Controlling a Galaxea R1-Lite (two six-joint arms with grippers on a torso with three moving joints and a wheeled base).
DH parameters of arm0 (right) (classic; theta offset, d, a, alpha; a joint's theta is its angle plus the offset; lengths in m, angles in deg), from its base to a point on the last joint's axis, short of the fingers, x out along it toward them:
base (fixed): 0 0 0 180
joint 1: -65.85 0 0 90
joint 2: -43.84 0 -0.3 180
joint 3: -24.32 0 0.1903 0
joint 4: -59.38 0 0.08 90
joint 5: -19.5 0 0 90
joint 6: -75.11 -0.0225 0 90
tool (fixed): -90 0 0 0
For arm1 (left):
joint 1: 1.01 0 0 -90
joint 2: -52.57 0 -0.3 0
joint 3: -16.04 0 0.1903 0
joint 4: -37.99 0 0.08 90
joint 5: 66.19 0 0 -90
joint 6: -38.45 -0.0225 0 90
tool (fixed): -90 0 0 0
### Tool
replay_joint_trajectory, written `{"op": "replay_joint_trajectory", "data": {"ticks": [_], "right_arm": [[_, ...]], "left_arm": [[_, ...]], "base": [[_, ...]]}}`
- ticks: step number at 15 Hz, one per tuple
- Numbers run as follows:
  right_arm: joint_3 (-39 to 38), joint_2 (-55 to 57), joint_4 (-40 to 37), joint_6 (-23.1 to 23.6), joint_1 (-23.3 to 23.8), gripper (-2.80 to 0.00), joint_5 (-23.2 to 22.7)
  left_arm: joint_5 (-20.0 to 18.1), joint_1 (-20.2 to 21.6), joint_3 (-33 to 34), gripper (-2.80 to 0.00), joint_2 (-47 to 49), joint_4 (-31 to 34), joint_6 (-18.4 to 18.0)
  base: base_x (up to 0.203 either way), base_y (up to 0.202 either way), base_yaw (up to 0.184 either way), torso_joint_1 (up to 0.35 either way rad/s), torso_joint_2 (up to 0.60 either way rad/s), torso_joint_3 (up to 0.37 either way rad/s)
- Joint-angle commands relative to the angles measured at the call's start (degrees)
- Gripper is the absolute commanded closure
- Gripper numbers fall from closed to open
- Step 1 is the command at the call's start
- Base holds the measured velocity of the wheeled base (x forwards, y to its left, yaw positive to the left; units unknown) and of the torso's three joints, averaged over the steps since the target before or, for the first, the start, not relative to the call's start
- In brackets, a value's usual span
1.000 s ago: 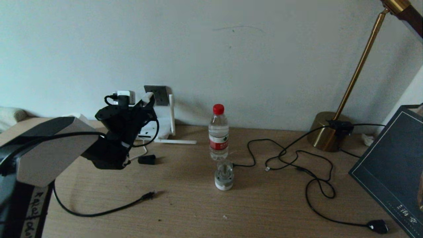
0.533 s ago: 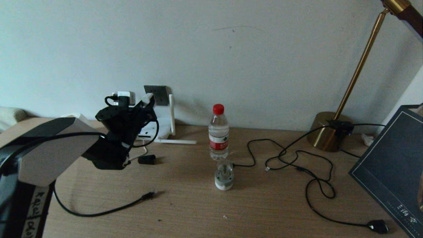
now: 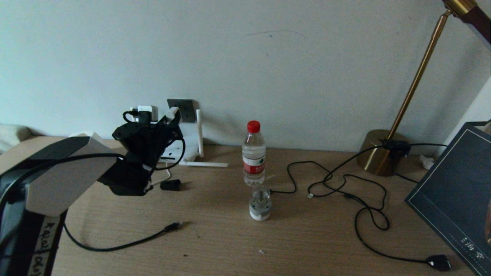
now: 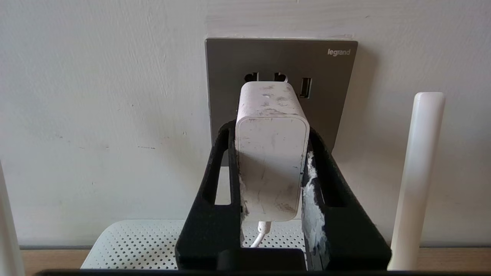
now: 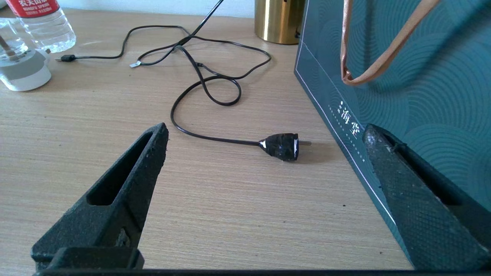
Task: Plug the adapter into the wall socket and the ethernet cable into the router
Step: Plug plug into socket
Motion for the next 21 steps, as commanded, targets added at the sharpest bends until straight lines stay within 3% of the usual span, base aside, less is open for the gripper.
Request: {"op": "replay_joint_trajectory", "data": {"ticks": [1,21], "right_arm": [[0.0,-0.02,0.01,-0.01,0.03,-2.8,0.0],[0.0,-0.02,0.01,-0.01,-0.02,-2.8,0.0]], "left_arm": [[-0.02,-0.02,-0.22,0.0,0.3,-0.4,-0.04],[0.0,-0.12,-3.76,0.0,0.96,2.32,-0.21]], "base": [[0.0,0.0,0.0,0.0,0.0,0.0],[0.0,0.0,0.0,0.0,0.0,0.0]]}}
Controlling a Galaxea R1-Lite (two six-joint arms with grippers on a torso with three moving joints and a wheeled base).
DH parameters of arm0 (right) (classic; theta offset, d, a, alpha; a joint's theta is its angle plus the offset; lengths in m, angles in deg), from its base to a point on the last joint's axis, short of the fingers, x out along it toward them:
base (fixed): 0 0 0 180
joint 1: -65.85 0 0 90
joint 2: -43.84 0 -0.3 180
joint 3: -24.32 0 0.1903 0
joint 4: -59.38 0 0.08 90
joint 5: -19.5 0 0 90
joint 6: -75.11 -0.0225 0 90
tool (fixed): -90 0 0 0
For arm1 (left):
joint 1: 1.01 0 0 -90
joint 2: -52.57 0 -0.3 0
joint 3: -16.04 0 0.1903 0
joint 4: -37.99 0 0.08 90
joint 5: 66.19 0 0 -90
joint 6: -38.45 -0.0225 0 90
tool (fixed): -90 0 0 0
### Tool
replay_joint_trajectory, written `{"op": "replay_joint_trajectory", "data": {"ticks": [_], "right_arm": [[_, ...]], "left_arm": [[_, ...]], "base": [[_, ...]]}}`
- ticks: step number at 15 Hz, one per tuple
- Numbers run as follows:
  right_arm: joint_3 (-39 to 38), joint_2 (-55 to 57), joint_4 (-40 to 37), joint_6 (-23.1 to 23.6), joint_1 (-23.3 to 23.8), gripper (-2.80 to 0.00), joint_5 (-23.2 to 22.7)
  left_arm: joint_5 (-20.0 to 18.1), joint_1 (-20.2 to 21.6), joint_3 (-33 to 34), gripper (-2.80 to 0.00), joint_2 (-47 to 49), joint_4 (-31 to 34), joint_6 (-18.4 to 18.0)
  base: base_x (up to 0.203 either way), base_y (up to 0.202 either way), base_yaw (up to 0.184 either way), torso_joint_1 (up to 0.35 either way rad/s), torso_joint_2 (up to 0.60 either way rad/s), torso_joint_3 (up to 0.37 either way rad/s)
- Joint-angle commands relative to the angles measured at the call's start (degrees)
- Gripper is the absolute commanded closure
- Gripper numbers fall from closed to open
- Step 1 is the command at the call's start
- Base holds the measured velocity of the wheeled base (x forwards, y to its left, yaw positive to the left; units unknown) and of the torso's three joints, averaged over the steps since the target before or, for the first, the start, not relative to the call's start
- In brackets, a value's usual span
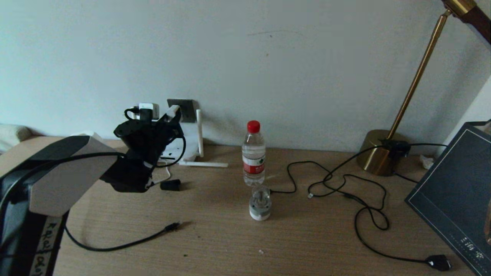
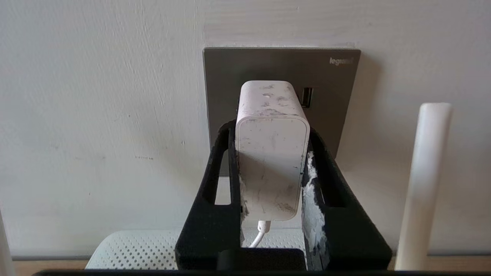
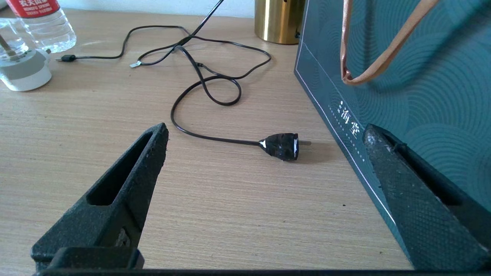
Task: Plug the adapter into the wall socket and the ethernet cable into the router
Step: Plug plug into socket
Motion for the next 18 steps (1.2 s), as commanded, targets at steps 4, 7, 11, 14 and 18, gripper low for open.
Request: {"op": "replay_joint_trajectory", "data": {"ticks": [4,7,11,14,18], "right_arm": [[0.0,-0.02,0.01,0.0,0.09,-2.8,0.02],[0.0,-0.02,0.01,0.0,0.01,-2.8,0.02],[0.0,-0.02,0.01,0.0,0.08,-2.8,0.02],[0.0,-0.02,0.01,0.0,0.01,-2.8,0.02],[0.0,-0.02,0.01,0.0,0.0,-2.8,0.02]], "left_arm": [[0.01,0.0,-0.94,0.0,0.34,0.37,-0.12],[0.01,0.0,-1.93,0.0,0.48,0.74,-0.12],[0.01,-0.09,-4.35,0.0,0.59,2.98,-0.12],[-0.08,-0.09,-4.46,0.0,0.69,3.36,-0.12],[0.05,-0.09,-5.47,0.0,1.28,4.04,-0.12]], "base": [[0.0,0.0,0.0,0.0,0.0,0.0],[0.0,0.0,0.0,0.0,0.0,0.0],[0.0,0.0,0.0,0.0,0.0,0.0],[0.0,0.0,0.0,0.0,0.0,0.0],[0.0,0.0,0.0,0.0,0.0,0.0]]}}
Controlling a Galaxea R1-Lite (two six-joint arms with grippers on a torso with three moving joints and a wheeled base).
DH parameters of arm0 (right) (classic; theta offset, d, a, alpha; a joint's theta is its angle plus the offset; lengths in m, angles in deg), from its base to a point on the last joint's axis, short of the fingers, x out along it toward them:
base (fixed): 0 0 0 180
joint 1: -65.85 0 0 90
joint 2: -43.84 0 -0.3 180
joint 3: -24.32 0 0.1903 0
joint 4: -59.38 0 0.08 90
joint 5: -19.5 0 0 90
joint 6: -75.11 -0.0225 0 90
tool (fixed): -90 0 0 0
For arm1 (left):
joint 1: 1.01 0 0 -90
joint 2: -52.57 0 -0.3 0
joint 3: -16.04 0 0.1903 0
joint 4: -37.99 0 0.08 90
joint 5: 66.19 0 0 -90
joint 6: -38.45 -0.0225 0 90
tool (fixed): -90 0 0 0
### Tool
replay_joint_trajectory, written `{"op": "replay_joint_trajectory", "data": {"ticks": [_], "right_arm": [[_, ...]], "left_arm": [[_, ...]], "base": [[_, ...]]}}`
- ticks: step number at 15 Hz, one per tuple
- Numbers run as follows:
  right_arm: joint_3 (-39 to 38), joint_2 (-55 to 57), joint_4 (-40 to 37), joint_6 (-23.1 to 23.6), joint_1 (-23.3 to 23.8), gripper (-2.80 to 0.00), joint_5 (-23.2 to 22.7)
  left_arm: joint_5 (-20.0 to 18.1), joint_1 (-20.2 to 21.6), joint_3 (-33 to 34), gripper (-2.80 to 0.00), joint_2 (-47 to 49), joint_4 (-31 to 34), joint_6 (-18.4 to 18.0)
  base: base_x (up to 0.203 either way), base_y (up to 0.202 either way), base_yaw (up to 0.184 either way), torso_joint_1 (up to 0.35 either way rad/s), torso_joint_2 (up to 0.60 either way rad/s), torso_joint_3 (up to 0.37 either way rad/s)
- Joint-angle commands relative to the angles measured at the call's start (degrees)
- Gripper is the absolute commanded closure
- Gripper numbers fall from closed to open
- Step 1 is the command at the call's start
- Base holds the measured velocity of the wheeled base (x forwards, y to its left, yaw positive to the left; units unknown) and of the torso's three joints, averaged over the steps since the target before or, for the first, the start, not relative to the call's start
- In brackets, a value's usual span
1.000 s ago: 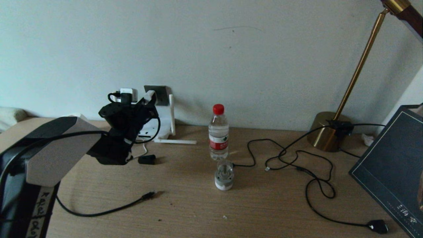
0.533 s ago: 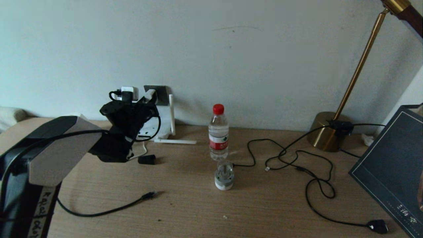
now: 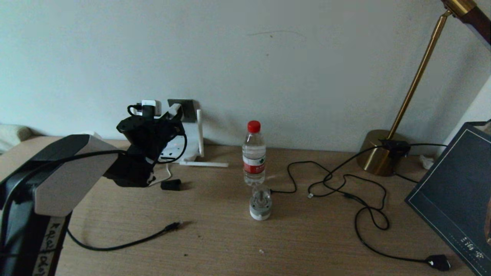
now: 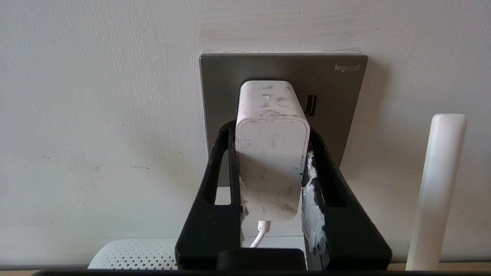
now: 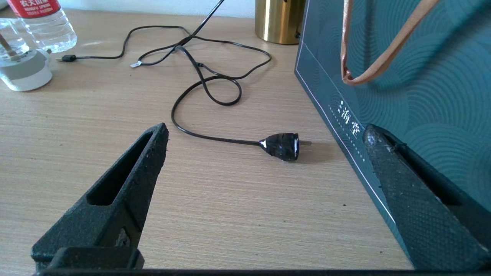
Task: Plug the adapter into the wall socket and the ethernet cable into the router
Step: Plug plug into socket
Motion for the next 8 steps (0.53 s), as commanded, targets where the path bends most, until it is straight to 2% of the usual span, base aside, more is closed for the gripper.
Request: {"op": "replay_joint_trajectory", "data": {"ticks": [1,8], "right_arm": [[0.0,-0.02,0.01,-0.01,0.0,-2.8,0.02],[0.0,-0.02,0.01,-0.01,0.0,-2.8,0.02]], "left_arm": [[0.03,0.0,-1.31,0.0,0.8,-0.41,-0.07],[0.21,-0.09,-1.61,0.0,0.88,-0.41,-0.1]], "base": [[0.0,0.0,0.0,0.0,0.0,0.0],[0.0,0.0,0.0,0.0,0.0,0.0]]}}
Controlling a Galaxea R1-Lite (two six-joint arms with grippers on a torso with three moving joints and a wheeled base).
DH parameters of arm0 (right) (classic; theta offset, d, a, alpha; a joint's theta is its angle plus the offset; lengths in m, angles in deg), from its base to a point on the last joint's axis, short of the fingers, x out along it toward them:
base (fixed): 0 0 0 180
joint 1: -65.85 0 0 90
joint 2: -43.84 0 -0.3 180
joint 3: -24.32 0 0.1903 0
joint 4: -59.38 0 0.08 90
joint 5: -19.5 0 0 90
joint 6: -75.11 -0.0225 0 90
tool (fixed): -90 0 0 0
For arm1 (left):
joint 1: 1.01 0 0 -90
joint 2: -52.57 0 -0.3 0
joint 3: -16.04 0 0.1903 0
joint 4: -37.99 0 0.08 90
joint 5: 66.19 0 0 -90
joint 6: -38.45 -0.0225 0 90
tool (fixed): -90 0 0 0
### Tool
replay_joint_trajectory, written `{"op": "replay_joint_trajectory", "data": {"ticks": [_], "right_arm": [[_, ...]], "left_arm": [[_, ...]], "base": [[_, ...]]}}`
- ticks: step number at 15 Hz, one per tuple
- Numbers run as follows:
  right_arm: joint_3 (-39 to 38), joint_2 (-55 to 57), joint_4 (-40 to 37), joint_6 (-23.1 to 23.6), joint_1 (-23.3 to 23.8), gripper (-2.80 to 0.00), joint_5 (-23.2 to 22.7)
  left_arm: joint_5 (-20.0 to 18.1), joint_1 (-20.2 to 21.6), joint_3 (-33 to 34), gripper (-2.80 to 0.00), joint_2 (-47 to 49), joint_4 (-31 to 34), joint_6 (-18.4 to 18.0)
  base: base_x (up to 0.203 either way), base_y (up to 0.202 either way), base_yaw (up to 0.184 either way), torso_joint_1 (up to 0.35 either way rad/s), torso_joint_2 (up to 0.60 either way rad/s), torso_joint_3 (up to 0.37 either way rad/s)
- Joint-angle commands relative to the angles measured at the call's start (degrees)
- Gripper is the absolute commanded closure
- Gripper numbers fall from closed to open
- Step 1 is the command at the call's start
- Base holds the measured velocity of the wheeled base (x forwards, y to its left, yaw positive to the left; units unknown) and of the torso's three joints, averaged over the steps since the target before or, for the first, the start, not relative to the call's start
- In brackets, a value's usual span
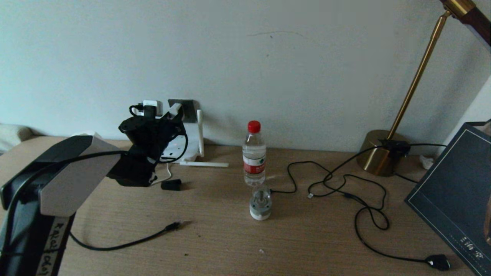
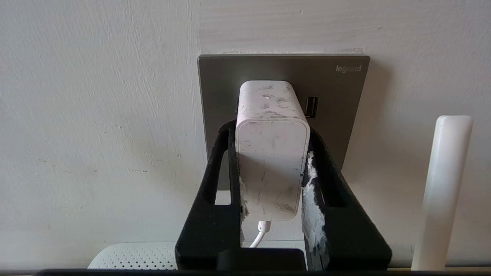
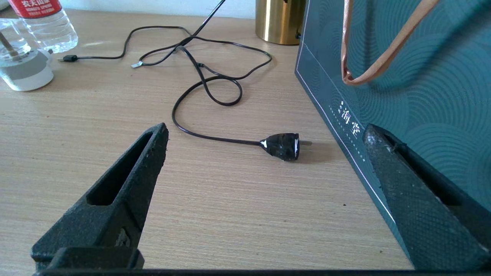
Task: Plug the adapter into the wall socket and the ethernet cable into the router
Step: Plug plug into socket
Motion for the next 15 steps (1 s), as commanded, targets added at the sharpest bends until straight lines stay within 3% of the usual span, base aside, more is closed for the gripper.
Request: {"op": "replay_joint_trajectory", "data": {"ticks": [1,14,15], "right_arm": [[0.0,-0.02,0.01,0.0,0.06,-2.8,0.04],[0.0,-0.02,0.01,0.0,-0.02,-2.8,0.04],[0.0,-0.02,0.01,0.0,0.06,-2.8,0.04]], "left_arm": [[0.02,-0.01,0.1,0.0,-0.09,-0.46,-0.04],[-0.16,-0.01,0.1,0.0,0.09,-0.46,-0.12],[-0.16,-0.09,0.1,-2.8,0.03,-0.46,-0.12]], "base": [[0.0,0.0,0.0,0.0,0.0,0.0],[0.0,0.0,0.0,0.0,0.0,0.0],[0.0,0.0,0.0,0.0,0.0,0.0]]}}
